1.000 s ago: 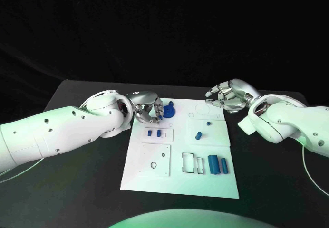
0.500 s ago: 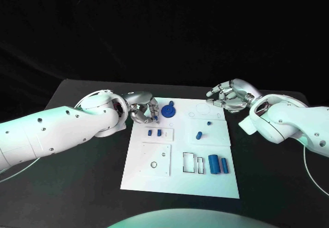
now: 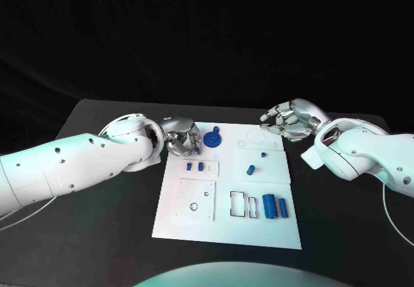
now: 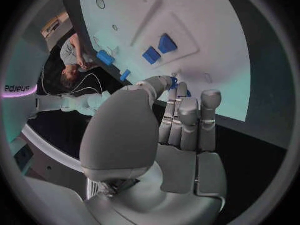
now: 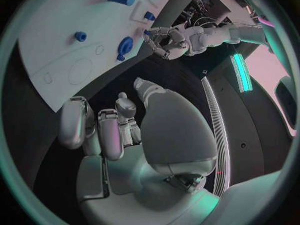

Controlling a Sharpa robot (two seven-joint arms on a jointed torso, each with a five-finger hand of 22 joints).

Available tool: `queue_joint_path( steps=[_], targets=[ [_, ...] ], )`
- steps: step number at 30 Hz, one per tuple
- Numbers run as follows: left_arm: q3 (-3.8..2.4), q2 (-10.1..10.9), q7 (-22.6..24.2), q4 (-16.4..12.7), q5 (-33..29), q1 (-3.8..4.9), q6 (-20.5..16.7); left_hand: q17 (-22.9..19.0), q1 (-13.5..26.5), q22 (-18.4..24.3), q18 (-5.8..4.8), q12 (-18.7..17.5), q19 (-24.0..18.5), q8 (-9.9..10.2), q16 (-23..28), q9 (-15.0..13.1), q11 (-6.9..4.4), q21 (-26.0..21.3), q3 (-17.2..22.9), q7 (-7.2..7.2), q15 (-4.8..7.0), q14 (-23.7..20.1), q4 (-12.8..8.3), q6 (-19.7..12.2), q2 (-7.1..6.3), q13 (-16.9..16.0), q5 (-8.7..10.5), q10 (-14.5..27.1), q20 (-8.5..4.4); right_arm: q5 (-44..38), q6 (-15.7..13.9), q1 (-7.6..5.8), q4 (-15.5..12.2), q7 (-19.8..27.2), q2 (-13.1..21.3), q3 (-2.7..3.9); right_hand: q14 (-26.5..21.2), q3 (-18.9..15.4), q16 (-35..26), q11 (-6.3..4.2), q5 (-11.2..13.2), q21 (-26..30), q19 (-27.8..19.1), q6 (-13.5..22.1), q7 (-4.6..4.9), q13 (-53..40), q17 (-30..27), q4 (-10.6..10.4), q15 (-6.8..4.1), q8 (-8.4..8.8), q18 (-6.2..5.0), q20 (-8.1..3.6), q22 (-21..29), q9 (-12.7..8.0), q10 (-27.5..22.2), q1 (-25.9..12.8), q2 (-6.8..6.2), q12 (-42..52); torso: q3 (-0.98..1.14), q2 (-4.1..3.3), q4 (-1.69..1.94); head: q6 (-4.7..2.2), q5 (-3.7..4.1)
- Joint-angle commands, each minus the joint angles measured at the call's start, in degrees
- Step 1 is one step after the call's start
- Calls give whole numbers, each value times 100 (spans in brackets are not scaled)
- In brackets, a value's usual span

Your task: Assemble the parts on the task board

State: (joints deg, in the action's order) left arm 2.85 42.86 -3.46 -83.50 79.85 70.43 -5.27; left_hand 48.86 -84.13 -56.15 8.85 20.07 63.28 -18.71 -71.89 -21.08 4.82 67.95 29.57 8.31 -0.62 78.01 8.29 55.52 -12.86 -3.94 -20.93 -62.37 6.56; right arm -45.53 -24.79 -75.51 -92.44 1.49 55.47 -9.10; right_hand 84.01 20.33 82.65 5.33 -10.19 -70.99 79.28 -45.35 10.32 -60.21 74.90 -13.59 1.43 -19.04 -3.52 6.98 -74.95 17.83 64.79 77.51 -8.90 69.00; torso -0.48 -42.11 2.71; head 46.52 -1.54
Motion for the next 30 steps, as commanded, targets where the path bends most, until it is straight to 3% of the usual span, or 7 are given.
queue_joint_path(
  steps=[1,30],
  targets=[
    [0,-52,55,51,-13,-31,100,0,61,-2,-78,-32,29,36,-19,-4,-1,6,-15,9,6,32,2,34,2,9,22,-34,-2,-62,65,4,-8,8,-2,0,202,-8,-22,-7,-18,34,-16,1,-13,-7,58,-33,-58,-5,-111,-11,-356,8,19,11,7,-9,-3,6,2,-10,-4],
    [4,-126,-35,129,35,-75,350,-3,71,-20,-82,-94,39,54,-32,-5,1,14,-35,9,2,31,2,37,-7,3,42,-67,-3,-65,67,4,-1,9,-4,0,204,-9,-32,-12,-19,46,-10,3,-17,11,51,-33,-63,-19,-111,-17,-350,14,25,14,5,-17,-1,4,0,6,-21]
  ],
)
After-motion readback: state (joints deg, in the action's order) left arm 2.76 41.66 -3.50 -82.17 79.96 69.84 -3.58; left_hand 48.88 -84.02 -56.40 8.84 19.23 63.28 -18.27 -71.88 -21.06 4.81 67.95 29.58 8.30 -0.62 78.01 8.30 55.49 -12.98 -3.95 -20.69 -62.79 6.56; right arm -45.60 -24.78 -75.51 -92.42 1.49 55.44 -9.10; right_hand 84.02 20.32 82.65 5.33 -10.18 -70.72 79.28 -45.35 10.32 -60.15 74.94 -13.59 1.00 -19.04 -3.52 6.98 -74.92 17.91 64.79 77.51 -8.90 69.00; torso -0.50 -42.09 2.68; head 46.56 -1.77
